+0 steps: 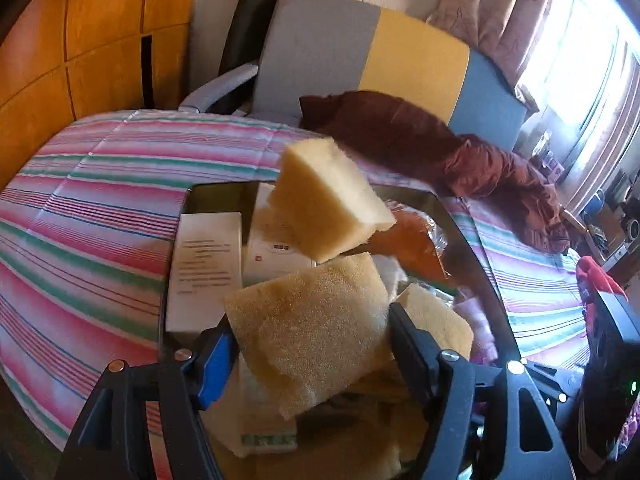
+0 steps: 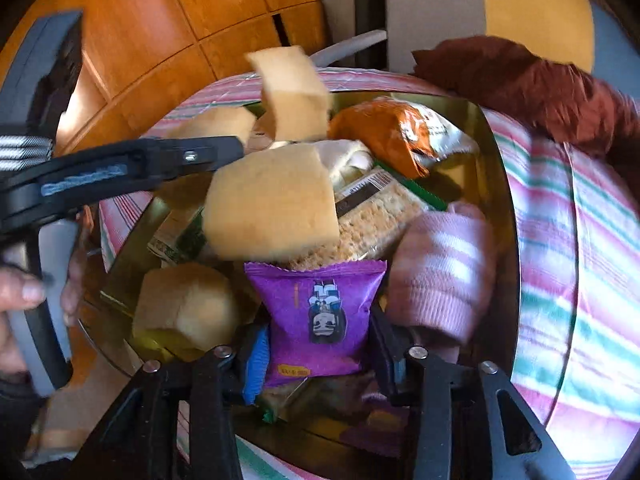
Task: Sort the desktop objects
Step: 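Carry the purple packet and sponge over the gold tray with both tools, then open both tools to drop the packet and sponge onto the tray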
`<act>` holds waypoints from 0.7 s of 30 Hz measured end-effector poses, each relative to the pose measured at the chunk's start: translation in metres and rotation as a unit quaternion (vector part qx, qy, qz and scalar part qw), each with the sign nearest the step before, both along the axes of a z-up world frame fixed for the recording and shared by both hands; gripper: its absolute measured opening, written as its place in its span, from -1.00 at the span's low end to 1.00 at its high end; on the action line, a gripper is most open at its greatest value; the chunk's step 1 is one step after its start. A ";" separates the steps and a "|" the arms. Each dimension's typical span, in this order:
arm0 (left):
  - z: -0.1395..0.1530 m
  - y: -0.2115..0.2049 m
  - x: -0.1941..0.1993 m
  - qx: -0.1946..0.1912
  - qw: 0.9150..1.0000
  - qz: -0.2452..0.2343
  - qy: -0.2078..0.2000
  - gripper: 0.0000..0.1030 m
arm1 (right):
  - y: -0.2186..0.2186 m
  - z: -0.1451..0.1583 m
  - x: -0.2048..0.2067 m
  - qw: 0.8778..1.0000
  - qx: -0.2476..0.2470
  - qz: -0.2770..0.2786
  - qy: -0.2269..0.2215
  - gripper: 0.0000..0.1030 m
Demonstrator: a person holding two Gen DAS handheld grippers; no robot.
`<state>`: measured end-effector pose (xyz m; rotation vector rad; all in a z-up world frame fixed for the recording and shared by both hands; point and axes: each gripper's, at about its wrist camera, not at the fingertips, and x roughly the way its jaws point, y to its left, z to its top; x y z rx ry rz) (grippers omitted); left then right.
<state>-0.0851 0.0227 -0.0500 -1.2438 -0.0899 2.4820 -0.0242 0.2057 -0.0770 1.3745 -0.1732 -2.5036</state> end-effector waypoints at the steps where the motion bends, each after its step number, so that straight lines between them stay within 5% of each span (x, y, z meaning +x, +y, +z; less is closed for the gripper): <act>1: 0.002 -0.002 0.004 -0.001 1.000 -0.001 0.004 0.41 | 0.002 0.002 0.002 1.000 -0.003 -0.005 0.004 -0.10; 6: 0.005 -0.014 0.022 -0.007 1.000 -0.005 0.016 0.46 | 0.006 0.013 0.008 1.000 -0.013 -0.018 0.021 0.16; 16: -0.003 -0.028 0.059 -0.008 0.999 0.000 0.046 0.45 | 0.007 0.028 0.026 0.998 -0.016 -0.038 0.049 0.23; 21: -0.018 0.000 0.035 -0.027 0.999 -0.013 0.030 0.41 | 0.001 0.039 0.029 0.997 -0.011 -0.046 0.067 0.23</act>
